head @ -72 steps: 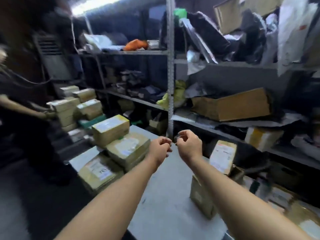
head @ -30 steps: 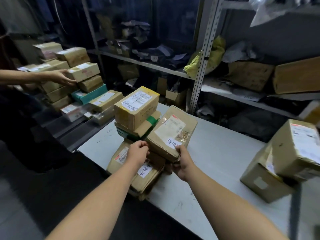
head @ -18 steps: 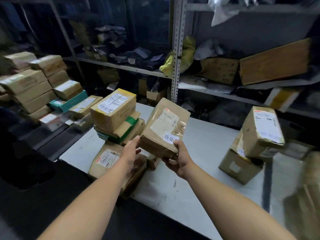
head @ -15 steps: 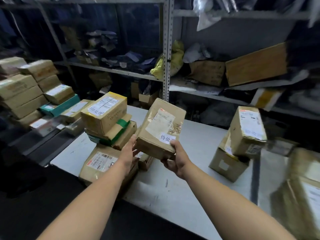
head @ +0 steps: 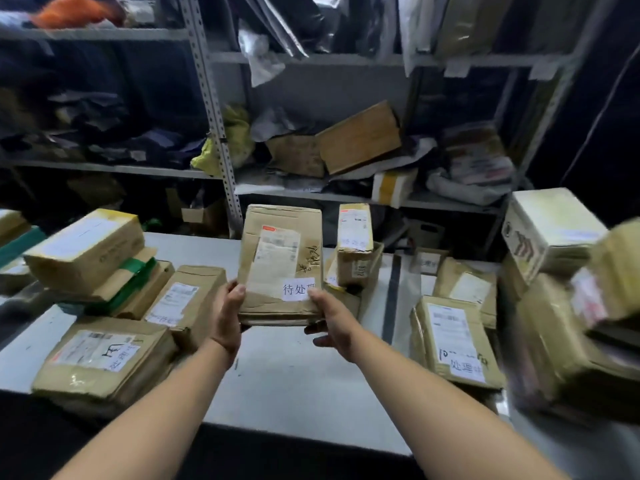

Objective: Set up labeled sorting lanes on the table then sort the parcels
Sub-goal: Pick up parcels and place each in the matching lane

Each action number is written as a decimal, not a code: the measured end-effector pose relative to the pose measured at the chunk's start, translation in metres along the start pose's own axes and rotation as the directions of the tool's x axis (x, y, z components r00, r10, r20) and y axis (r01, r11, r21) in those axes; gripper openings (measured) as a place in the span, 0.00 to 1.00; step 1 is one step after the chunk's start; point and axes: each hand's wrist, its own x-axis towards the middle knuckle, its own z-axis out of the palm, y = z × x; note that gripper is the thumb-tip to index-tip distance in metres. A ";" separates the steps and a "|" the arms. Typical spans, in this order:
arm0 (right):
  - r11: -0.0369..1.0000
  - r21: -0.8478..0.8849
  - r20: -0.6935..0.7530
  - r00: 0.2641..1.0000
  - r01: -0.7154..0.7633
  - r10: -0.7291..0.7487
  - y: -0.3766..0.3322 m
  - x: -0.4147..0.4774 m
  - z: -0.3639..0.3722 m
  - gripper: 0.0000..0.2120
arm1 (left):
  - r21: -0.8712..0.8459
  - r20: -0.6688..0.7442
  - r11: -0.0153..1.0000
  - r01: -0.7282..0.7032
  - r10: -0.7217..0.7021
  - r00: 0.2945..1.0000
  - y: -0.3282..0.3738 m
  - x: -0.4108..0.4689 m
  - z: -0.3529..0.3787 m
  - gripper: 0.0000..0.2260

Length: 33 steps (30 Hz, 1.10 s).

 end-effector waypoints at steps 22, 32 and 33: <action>0.960 0.051 -0.268 0.929 0.277 -0.254 -0.015 -0.101 -0.167 0.39 | 0.060 0.262 0.996 -0.069 0.051 0.964 0.027 -0.065 0.178 0.39; 0.942 0.175 -0.277 0.933 0.285 -0.231 -0.021 -0.093 -0.156 0.17 | 0.120 0.276 0.993 -0.003 -0.030 0.961 0.033 -0.052 0.168 0.23; 0.935 0.216 -0.270 0.938 0.280 -0.219 -0.025 -0.087 -0.152 0.19 | 0.120 0.299 0.993 0.015 -0.051 0.953 0.037 -0.044 0.165 0.14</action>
